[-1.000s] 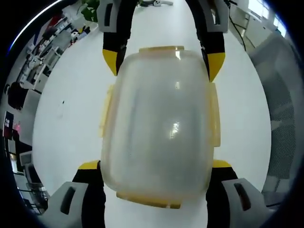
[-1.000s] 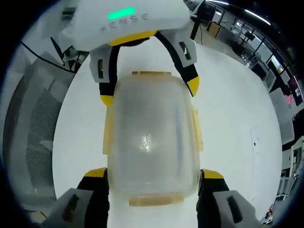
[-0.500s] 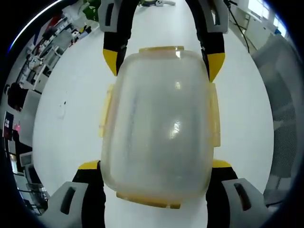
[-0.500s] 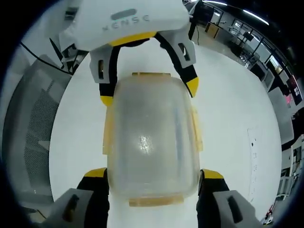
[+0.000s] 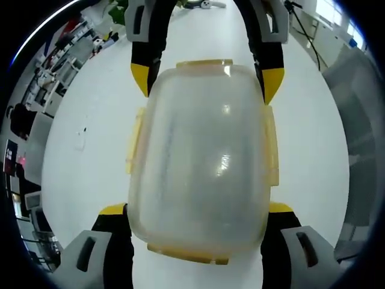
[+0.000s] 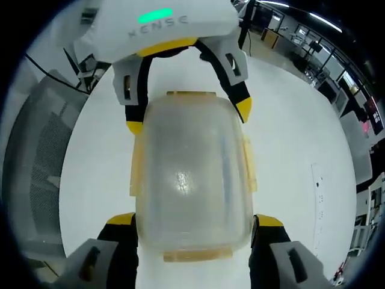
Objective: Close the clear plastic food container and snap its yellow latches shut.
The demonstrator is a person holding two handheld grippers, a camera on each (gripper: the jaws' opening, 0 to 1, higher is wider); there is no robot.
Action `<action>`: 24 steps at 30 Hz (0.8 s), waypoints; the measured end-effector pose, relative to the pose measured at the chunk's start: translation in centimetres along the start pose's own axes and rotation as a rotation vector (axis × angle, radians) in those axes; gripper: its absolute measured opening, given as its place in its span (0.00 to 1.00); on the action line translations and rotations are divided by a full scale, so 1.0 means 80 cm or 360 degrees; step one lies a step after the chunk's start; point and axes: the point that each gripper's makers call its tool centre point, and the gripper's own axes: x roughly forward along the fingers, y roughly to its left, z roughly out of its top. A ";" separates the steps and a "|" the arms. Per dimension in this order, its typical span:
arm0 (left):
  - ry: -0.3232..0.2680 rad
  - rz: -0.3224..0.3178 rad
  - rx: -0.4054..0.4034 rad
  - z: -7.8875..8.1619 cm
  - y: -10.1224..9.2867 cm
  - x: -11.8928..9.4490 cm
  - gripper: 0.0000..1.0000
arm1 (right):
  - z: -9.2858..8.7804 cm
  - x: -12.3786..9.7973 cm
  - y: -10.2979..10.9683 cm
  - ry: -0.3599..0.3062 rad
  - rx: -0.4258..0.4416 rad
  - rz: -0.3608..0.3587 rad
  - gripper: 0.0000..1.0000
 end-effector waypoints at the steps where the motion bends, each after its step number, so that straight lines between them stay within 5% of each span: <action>1: -0.0001 -0.0001 -0.0001 0.000 0.000 0.000 0.86 | 0.000 0.000 0.000 0.0002 -0.0001 0.0001 0.75; 16: -0.0044 0.0048 0.0011 0.001 0.006 -0.006 0.89 | 0.003 0.001 -0.003 -0.0041 0.0049 -0.0064 0.79; 20: -0.0161 0.0096 -0.0148 0.006 0.008 -0.020 0.96 | 0.005 -0.003 0.003 -0.0104 0.0101 -0.0097 0.84; 24: -0.0166 0.0119 -0.0178 -0.002 0.001 -0.025 0.96 | 0.010 -0.008 0.006 -0.0192 0.0184 -0.0152 0.86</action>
